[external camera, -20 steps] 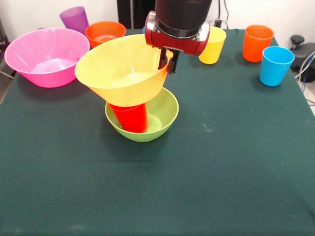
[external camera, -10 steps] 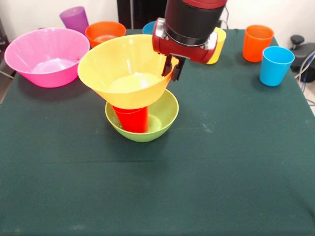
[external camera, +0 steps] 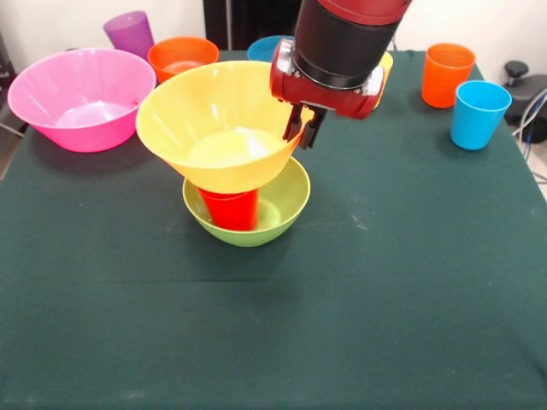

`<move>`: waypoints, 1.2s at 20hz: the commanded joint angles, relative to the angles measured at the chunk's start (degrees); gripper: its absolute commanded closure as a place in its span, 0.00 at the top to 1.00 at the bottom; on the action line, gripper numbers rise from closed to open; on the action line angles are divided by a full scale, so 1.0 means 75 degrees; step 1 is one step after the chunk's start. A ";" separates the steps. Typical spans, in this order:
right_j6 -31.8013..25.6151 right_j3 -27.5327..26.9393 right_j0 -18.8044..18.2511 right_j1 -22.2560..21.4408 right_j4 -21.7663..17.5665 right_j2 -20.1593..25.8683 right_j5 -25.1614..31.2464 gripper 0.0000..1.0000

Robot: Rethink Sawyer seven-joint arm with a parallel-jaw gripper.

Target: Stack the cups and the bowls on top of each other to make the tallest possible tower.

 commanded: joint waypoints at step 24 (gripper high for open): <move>0.0933 0.0754 -0.0070 0.1026 0.0199 0.0045 -0.2248 0.00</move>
